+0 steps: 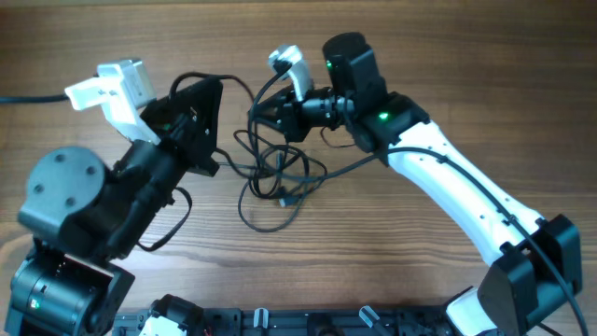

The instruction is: Untangle cables

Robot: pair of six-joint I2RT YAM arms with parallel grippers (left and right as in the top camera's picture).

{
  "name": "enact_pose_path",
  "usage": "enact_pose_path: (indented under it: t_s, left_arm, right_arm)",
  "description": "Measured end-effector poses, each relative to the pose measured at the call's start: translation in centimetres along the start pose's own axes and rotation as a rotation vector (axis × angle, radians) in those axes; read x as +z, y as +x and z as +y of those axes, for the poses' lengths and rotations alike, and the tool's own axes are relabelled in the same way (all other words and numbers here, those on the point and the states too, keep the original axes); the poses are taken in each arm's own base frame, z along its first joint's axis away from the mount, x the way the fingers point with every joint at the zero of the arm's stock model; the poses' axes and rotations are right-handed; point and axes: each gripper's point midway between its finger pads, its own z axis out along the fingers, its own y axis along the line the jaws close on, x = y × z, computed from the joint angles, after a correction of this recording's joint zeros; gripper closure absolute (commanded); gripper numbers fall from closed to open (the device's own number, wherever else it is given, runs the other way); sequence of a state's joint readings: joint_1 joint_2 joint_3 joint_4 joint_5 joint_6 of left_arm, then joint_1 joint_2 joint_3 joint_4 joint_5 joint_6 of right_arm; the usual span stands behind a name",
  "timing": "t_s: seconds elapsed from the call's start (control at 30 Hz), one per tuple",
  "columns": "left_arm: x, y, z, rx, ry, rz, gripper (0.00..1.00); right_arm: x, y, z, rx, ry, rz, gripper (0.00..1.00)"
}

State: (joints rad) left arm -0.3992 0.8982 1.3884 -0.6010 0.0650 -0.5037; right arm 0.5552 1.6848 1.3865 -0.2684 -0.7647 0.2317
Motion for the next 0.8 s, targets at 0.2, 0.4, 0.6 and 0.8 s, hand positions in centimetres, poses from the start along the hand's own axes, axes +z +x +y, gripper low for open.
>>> enact_pose_path:
  t_s: [0.2,0.4,0.6,0.8]
  left_arm:
    - [0.5,4.2,6.6,0.009,-0.318,0.151,0.96]
    - [3.8,8.7,11.2,0.036,-0.517,0.336,0.96]
    - [6.0,10.9,12.9,0.044,-0.572,0.421,0.96]
    - [6.1,10.5,13.5,0.031,-0.583,0.412,0.96]
  right_arm:
    - [-5.5,-1.3,-3.9,0.088,0.301,-0.071,0.96]
    - [-10.8,-2.8,-2.8,0.074,0.482,-0.155,0.96]
    - [-16.4,-9.5,3.9,0.012,0.446,-0.378,0.96]
    - [-21.3,-14.1,6.9,0.094,0.402,-0.658,0.96]
